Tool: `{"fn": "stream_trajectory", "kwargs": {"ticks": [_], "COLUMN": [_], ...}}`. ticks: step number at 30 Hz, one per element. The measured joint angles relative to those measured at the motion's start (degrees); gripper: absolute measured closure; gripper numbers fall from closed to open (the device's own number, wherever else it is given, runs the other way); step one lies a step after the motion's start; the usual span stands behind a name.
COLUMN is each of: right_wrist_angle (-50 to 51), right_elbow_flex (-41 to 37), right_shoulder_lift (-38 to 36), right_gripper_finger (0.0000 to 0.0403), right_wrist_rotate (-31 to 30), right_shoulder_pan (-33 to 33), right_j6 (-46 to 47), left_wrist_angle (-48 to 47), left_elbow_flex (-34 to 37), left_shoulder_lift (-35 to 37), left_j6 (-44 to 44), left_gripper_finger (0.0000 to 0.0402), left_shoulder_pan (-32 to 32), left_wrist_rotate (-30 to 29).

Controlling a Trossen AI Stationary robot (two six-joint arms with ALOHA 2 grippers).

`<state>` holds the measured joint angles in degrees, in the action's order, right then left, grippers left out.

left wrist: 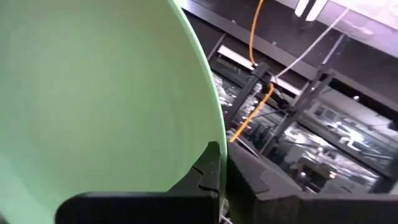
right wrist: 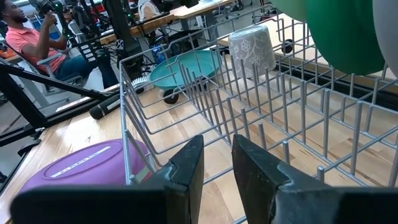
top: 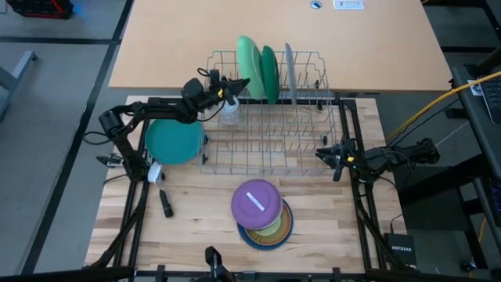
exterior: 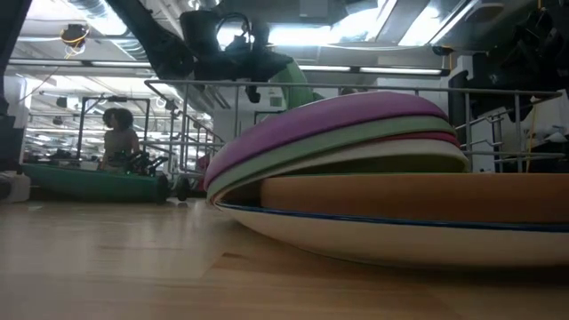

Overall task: Sort dishes
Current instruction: Put the light green plate in the dish rack

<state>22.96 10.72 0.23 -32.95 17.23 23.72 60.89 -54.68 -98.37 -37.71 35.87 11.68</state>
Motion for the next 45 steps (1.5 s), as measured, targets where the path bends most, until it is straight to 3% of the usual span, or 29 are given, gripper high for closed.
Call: {"fn": "stream_trajectory", "kwargs": {"ticks": [5, 12, 22, 30, 45], "right_wrist_angle": [-0.01, 0.00, 0.06, 0.07, 0.09], "right_elbow_flex": [0.00, 0.00, 0.00, 0.00, 0.00], "right_shoulder_lift": [0.00, 0.00, 0.00, 0.00, 0.00], "right_gripper_finger": [0.0315, 0.0315, 0.0315, 0.0315, 0.0315], "right_wrist_rotate": [0.00, 0.00, 0.00, -0.02, -0.20], "right_shoulder_pan": [0.00, 0.00, 0.00, 0.00, 0.00], "right_j6": [-0.01, -0.02, -0.02, -0.02, -0.02], "left_wrist_angle": [-3.37, -0.93, -12.12, -15.43, -18.28], "left_elbow_flex": [-0.02, -0.02, -0.07, -0.06, -0.09], "left_shoulder_lift": [0.00, 0.05, 0.09, 0.09, 0.11], "left_j6": [0.38, 0.18, 1.79, 2.01, 1.99], "left_gripper_finger": [0.0401, 0.0401, 0.0401, 0.0401, 0.0401], "left_shoulder_pan": [0.36, 1.05, 1.36, 1.31, 1.54], "left_wrist_rotate": [-0.19, -0.22, -0.59, -0.98, -10.10]}}
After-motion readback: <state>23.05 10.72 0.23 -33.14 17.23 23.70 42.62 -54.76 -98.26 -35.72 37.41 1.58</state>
